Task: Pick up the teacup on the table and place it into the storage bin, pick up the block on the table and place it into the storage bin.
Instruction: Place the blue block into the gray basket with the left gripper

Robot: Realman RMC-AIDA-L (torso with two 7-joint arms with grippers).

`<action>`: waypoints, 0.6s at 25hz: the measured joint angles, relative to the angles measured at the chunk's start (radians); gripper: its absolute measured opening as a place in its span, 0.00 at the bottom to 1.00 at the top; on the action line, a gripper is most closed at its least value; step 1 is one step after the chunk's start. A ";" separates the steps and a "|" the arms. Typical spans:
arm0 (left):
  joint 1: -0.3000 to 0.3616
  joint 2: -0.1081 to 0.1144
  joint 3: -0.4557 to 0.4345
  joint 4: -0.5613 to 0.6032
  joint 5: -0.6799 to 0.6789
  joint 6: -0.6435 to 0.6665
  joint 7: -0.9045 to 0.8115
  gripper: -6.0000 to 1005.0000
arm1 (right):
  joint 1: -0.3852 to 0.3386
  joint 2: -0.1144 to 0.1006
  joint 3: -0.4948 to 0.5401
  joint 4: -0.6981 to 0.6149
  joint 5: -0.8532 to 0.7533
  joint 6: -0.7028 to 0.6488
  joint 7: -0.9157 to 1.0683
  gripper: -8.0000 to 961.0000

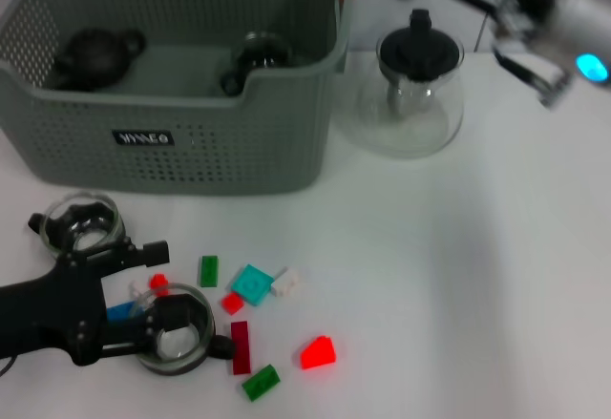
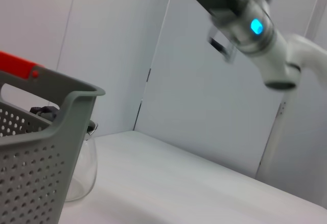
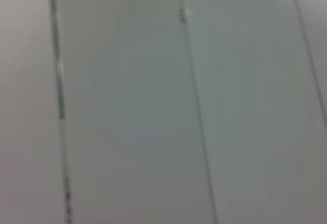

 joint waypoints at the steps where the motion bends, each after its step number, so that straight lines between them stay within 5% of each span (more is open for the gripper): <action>1: -0.002 0.001 -0.003 0.001 0.000 0.000 -0.002 0.84 | -0.031 -0.003 0.006 0.009 -0.013 -0.054 -0.029 0.50; 7: -0.013 0.006 -0.010 0.003 -0.001 0.001 -0.007 0.84 | -0.207 -0.015 0.068 0.034 -0.220 -0.326 -0.210 0.68; 11: -0.014 0.010 -0.006 0.009 0.005 0.006 -0.009 0.84 | -0.296 -0.002 0.151 0.087 -0.308 -0.364 -0.318 0.88; 15: -0.005 0.017 0.007 0.057 0.032 0.045 -0.038 0.84 | -0.315 -0.009 0.213 0.170 -0.383 -0.376 -0.340 0.95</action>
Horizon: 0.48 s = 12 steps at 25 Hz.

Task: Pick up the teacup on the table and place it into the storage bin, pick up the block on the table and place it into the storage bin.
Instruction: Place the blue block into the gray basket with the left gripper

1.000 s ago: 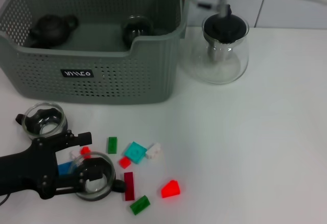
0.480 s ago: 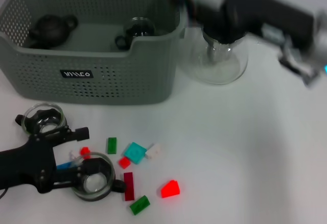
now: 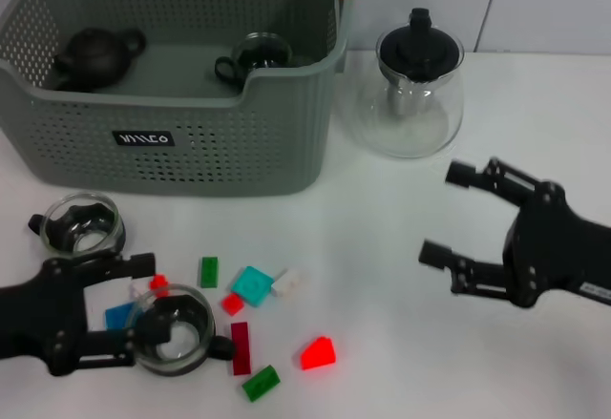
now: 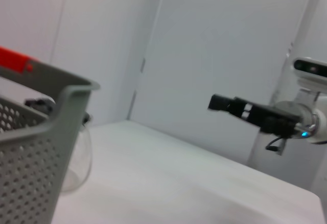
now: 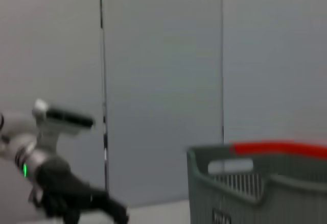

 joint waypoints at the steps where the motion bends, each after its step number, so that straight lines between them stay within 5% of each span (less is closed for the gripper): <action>1: 0.001 0.000 0.000 0.026 0.001 0.017 -0.029 0.84 | 0.000 0.000 0.008 0.004 -0.023 0.003 0.003 0.97; 5: -0.005 -0.001 0.020 0.145 -0.001 0.048 -0.172 0.84 | 0.009 0.004 0.061 0.005 -0.143 0.019 0.044 0.99; 6: -0.026 -0.003 0.083 0.310 -0.002 0.051 -0.353 0.84 | 0.013 0.003 0.072 0.003 -0.159 0.019 0.064 0.99; 12: -0.105 -0.001 0.254 0.653 0.042 0.044 -0.635 0.84 | 0.044 -0.013 0.122 0.003 -0.207 0.013 0.179 0.98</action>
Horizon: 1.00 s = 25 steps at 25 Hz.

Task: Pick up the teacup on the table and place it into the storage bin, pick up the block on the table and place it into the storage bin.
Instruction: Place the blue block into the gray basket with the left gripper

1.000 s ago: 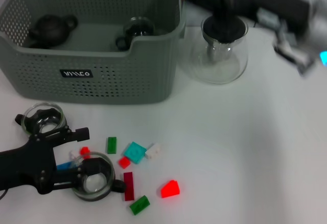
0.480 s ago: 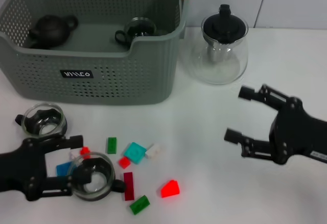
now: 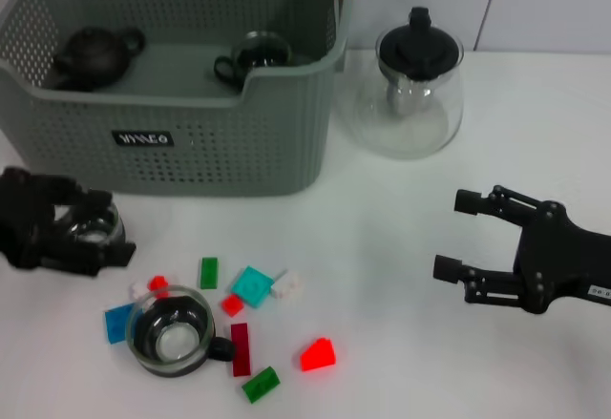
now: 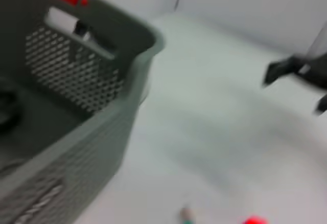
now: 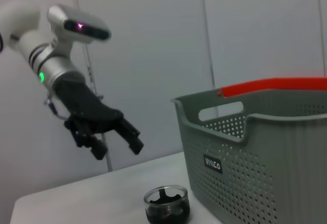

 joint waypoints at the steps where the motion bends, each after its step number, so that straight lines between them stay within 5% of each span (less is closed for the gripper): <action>1: -0.021 0.005 0.026 0.045 0.032 -0.002 -0.040 0.84 | 0.004 -0.001 0.006 0.002 -0.003 -0.002 0.007 0.98; 5: -0.105 0.037 0.114 0.136 0.188 -0.002 -0.139 0.84 | 0.019 -0.002 0.019 0.006 -0.006 -0.004 0.013 0.98; 9: -0.134 0.036 0.251 0.148 0.338 -0.018 -0.146 0.84 | 0.028 -0.002 0.019 0.007 -0.013 0.001 0.048 0.98; 13: -0.126 0.001 0.378 0.148 0.462 -0.091 -0.135 0.84 | 0.034 -0.006 0.024 0.007 -0.033 0.003 0.069 0.98; 17: -0.116 -0.047 0.384 0.168 0.482 -0.144 -0.090 0.84 | 0.035 -0.008 0.042 0.009 -0.036 0.004 0.073 0.98; 25: -0.077 -0.101 0.477 0.156 0.522 -0.280 -0.085 0.79 | 0.039 -0.009 0.085 0.044 -0.037 0.004 0.074 0.98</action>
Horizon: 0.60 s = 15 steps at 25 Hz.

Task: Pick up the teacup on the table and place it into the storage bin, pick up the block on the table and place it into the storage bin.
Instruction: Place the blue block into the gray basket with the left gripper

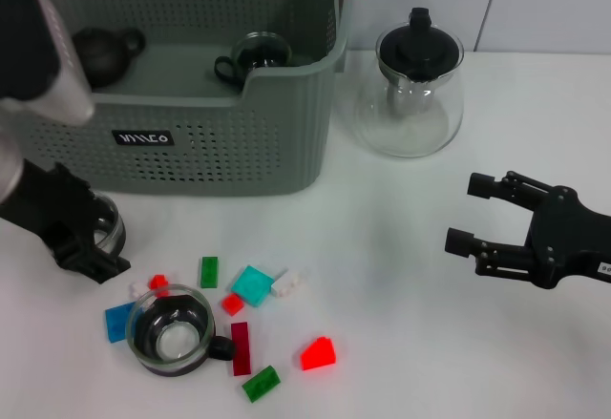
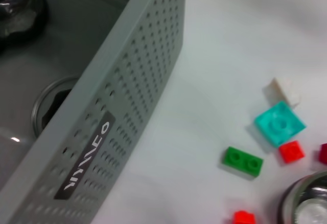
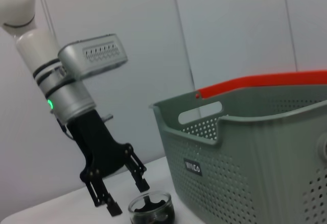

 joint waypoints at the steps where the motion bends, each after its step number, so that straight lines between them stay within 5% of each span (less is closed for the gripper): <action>1: 0.005 -0.001 0.025 -0.011 0.010 -0.017 -0.006 0.78 | 0.000 0.000 0.005 0.002 0.000 0.000 0.000 0.98; 15: 0.012 0.015 0.081 -0.101 0.044 -0.144 -0.076 0.77 | 0.001 -0.001 0.012 0.015 -0.008 0.000 0.000 0.98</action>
